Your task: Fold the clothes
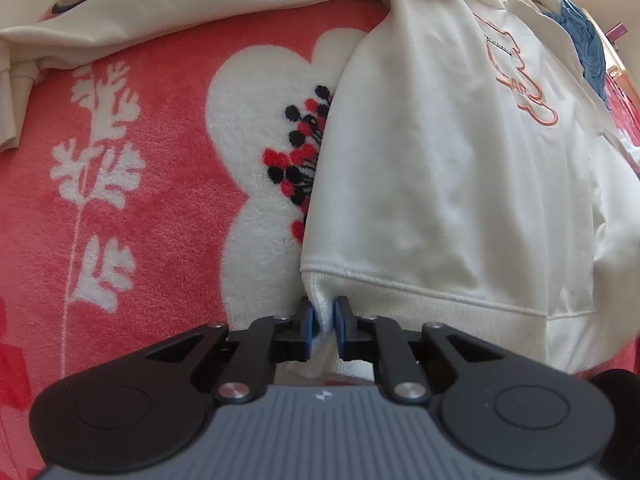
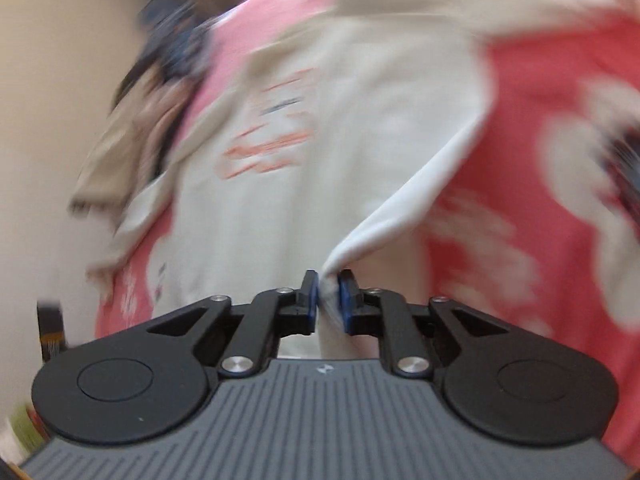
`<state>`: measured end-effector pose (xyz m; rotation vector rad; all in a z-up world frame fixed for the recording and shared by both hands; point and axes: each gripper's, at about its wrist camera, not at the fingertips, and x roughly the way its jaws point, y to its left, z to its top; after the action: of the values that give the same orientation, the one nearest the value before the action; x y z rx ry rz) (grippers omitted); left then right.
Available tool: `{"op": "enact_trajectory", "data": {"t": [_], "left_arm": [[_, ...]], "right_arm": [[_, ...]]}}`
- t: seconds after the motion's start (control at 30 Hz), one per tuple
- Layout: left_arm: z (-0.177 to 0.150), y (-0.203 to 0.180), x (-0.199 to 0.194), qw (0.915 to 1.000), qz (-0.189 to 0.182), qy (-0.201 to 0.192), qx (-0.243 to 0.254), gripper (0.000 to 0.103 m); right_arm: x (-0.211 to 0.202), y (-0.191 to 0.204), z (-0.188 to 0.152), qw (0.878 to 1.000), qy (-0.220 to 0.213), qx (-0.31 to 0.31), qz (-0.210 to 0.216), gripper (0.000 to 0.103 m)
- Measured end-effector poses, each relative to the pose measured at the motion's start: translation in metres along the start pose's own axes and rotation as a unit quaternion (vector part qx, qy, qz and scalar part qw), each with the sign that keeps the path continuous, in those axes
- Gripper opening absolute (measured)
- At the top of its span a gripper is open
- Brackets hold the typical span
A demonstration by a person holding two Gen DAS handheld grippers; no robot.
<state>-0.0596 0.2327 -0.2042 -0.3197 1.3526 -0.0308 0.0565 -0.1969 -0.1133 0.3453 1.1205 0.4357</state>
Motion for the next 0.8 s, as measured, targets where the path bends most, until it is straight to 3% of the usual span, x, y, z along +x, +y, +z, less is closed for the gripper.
{"op": "enact_trajectory", "data": {"t": [0.07, 0.13, 0.27, 0.37, 0.53, 0.67, 0.77, 0.8], "left_arm": [[0.003, -0.006, 0.008, 1.0000, -0.004, 0.001, -0.003, 0.012], [-0.001, -0.007, 0.010, 1.0000, -0.007, 0.001, -0.006, 0.012], [0.002, 0.004, 0.011, 0.9997, -0.017, 0.003, -0.016, 0.013], [-0.003, 0.018, 0.005, 0.9995, -0.024, 0.005, -0.021, 0.013], [-0.003, 0.020, 0.004, 0.9993, -0.028, 0.004, -0.026, 0.014], [-0.003, 0.021, 0.004, 0.9992, -0.029, 0.005, -0.027, 0.014], [-0.003, 0.022, 0.005, 0.9991, -0.030, 0.006, -0.028, 0.015], [-0.002, 0.023, 0.005, 0.9991, -0.031, 0.006, -0.028, 0.015]], "right_arm": [[0.019, 0.023, 0.013, 0.999, 0.023, -0.044, 0.009, 0.046], [0.027, 0.036, 0.020, 0.997, 0.034, -0.065, 0.015, 0.048], [-0.009, 0.024, 0.017, 0.998, -0.016, -0.051, 0.017, 0.049], [-0.022, 0.029, -0.006, 0.994, -0.014, -0.107, -0.027, 0.049], [-0.003, 0.059, -0.058, 0.968, 0.022, -0.239, -0.075, 0.049], [0.030, 0.085, -0.083, 0.927, 0.030, -0.351, -0.125, 0.048], [0.052, 0.089, -0.091, 0.908, 0.048, -0.388, -0.154, 0.042], [0.054, 0.089, -0.090, 0.908, 0.049, -0.385, -0.158, 0.037]]}}
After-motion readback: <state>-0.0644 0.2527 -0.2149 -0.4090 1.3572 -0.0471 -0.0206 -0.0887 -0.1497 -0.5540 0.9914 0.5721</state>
